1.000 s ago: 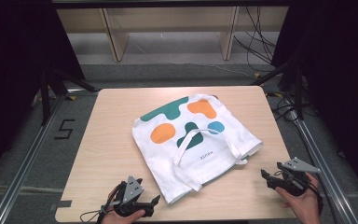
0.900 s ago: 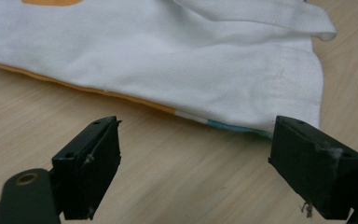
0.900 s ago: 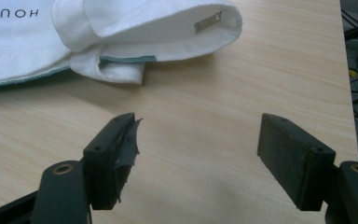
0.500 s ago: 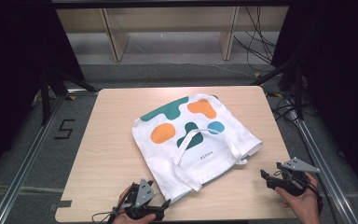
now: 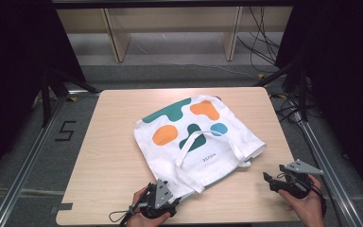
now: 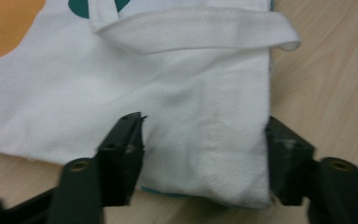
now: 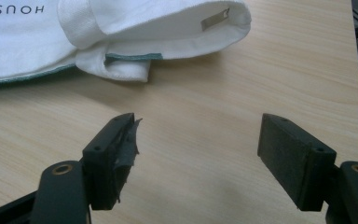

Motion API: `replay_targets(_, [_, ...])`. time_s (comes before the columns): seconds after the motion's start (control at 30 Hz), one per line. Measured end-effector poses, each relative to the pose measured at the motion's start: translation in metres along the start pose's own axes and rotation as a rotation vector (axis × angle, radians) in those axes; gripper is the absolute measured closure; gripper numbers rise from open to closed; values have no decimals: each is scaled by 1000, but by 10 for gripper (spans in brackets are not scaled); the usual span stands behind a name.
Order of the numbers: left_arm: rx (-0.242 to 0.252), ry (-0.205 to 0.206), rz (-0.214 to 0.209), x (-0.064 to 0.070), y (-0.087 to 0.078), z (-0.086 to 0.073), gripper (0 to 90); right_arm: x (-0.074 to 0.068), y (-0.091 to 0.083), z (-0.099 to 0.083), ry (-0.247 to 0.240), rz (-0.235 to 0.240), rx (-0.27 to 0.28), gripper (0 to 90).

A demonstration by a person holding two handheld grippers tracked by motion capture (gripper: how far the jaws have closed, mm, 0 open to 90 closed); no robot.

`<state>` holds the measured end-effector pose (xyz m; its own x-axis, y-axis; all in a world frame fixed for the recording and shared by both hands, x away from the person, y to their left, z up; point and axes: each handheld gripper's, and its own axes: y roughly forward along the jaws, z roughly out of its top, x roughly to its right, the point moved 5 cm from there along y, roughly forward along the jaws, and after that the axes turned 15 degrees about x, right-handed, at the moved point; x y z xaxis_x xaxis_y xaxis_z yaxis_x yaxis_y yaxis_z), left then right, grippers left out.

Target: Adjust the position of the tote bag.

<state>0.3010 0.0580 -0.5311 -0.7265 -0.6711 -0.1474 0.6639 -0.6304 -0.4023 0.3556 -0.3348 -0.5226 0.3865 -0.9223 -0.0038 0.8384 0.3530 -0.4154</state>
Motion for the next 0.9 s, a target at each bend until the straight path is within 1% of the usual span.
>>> replay_targets(0.03, [0, 0, 0, 0, 0, 0, 501, 0, 0, 0, -1, 4, 0, 289])
replay_targets(0.07, [-9, 77, -3, -3, -3, -1, 589, 0, 0, 0, -5, 9, -3, 289])
replay_targets(0.1, [-5, 82, 11, -5, -4, -1, 646, 0, 1, 0, -16, 2, 2, 289])
replay_targets(0.13, [18, 84, 38, -9, -5, -1, 692, -4, -1, 0, 34, -7, -10, 289])
replay_targets(0.17, [18, 84, 38, -9, -5, -1, 712, -4, -1, 0, 34, -7, -10, 289])
replay_targets(0.2, [15, 72, 90, -19, -13, -2, 727, -1, 0, 1, -7, 10, 2, 289])
replay_targets(0.23, [15, 72, 90, -19, -13, -2, 736, -1, -1, 1, -7, 12, 4, 289])
replay_targets(0.27, [-13, 84, 103, -33, -23, -4, 745, -1, -1, 1, -7, 14, 5, 289])
replay_targets(0.3, [-13, 84, 103, -33, -23, -4, 753, -1, -1, 1, -7, 14, 5, 289])
replay_targets(0.33, [16, 43, 143, -46, -27, -6, 759, -2, 0, 1, 1, 18, 5, 287])
replay_targets(0.37, [16, 43, 143, -46, -27, -6, 761, -2, 0, 1, 1, 18, 5, 287])
replay_targets(0.4, [4, 19, 168, -60, -32, -11, 763, -4, 0, 0, 10, 37, 3, 287])
replay_targets(0.43, [4, 19, 168, -60, -32, -11, 764, -4, 0, 0, 10, 37, 3, 287])
replay_targets(0.47, [10, 1, 182, -71, -34, -14, 762, -6, 1, 1, -8, 35, -1, 287])
replay_targets(0.5, [7, -16, 198, -77, -36, -17, 755, -8, 3, 1, 1, 49, 4, 287])
replay_targets(0.53, [7, -16, 198, -77, -36, -17, 741, -8, 3, 1, 1, 49, 4, 287])
replay_targets(0.57, [-13, -13, 200, -80, -38, -18, 726, -13, 5, 2, -24, 84, 8, 307])
replay_targets(0.6, [-22, -23, 200, -83, -38, -21, 713, -19, 6, 3, -9, 123, 14, 314])
replay_targets(0.63, [-22, -23, 200, -83, -38, -21, 701, -19, 6, 3, -9, 123, 14, 314])
replay_targets(0.67, [-38, -5, 185, -83, -36, -24, 682, -30, 8, 4, 2, 150, 17, 315])
replay_targets(0.7, [-38, -5, 185, -83, -36, -24, 656, -31, 11, 6, -45, 172, 26, 318])
replay_targets(0.73, [-45, -32, 193, -81, -33, -26, 623, -35, 12, 7, -49, 174, 20, 326])
replay_targets(0.77, [-45, -32, 193, -81, -33, -26, 580, -35, 12, 7, -49, 174, 20, 326])
replay_targets(0.8, [-76, -35, 185, -78, -33, -27, 552, -40, 18, 10, -76, 157, 22, 343])
replay_targets(0.83, [-76, -35, 185, -78, -33, -27, 531, -38, 24, 11, -122, 150, 46, 355])
replay_targets(0.87, [-89, -12, 183, -80, -31, -28, 508, -38, 28, 13, -131, 154, 29, 360])
replay_targets(0.9, [-89, -12, 183, -80, -31, -28, 489, -41, 28, 13, -84, 139, -3, 367])
